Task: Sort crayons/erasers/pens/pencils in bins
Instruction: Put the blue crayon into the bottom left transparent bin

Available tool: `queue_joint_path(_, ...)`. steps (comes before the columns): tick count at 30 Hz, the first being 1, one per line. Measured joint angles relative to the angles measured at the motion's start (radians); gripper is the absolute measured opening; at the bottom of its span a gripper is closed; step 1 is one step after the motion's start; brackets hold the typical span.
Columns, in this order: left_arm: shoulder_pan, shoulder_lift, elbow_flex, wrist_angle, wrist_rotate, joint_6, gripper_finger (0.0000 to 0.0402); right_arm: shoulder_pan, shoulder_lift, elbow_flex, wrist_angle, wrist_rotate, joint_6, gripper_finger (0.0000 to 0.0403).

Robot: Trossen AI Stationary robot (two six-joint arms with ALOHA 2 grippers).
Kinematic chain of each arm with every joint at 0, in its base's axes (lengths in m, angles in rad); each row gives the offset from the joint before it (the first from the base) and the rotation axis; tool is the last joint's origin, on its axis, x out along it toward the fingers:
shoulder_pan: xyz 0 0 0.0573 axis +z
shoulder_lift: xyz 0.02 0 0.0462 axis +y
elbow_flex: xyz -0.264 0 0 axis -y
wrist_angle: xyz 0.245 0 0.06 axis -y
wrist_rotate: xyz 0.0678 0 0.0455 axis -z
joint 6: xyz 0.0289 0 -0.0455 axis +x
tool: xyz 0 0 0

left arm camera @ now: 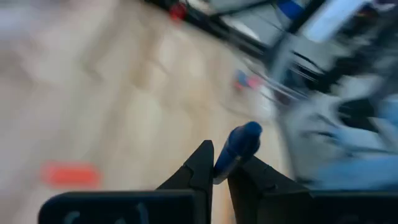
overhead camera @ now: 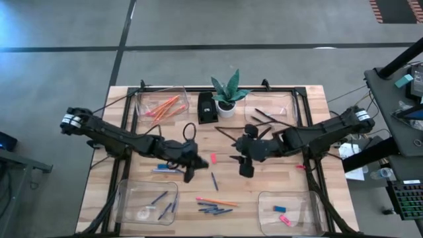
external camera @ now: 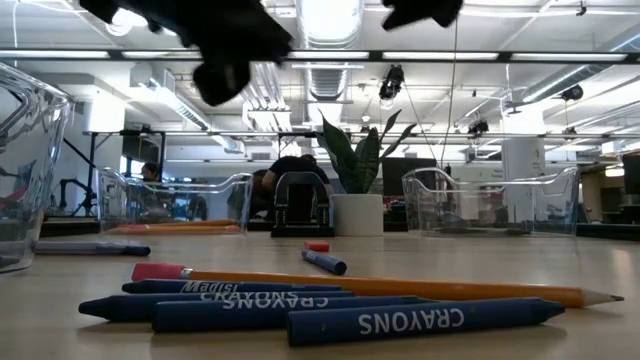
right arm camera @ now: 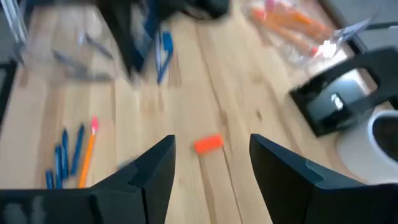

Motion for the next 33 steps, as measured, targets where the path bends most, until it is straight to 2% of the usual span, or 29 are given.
queue_joint_path(3,-0.066,-0.045,0.006,-0.032,0.062,-0.133,0.0016,0.012,0.007,-0.047,0.014,0.001,0.026,0.0198)
queue_joint_path(6,-0.164,-0.095,0.006,-0.066,0.057,-0.267,0.0016,0.015,0.026,-0.107,0.039,0.001,0.051,0.0198)
queue_joint_path(10,-0.330,-0.124,0.002,-0.111,-0.061,-0.474,0.0016,0.015,0.032,-0.179,0.100,0.001,0.076,0.0199)
queue_joint_path(15,-0.522,-0.130,0.014,-0.332,-0.244,-0.820,0.0016,0.015,0.032,-0.237,0.197,0.001,0.078,0.0198)
queue_joint_path(19,-0.624,-0.121,0.014,-0.523,-0.298,-1.111,0.0016,0.015,0.031,-0.279,0.310,0.000,0.072,0.0198)
queue_joint_path(22,-0.663,-0.097,0.013,-0.643,-0.278,-1.277,0.0016,0.015,0.032,-0.303,0.361,0.001,0.081,0.0198)
queue_joint_path(24,-0.670,-0.080,0.015,-0.674,-0.226,-1.341,0.0016,0.015,0.032,-0.316,0.381,0.000,0.105,0.0199)
queue_joint_path(30,-0.669,-0.009,0.019,-0.673,-0.069,-1.391,0.0016,0.015,0.032,-0.349,0.403,0.000,0.183,0.0199)
queue_joint_path(33,-0.669,0.022,0.024,-0.672,-0.044,-1.403,0.0016,0.015,0.032,-0.350,0.406,0.001,0.184,0.0199)
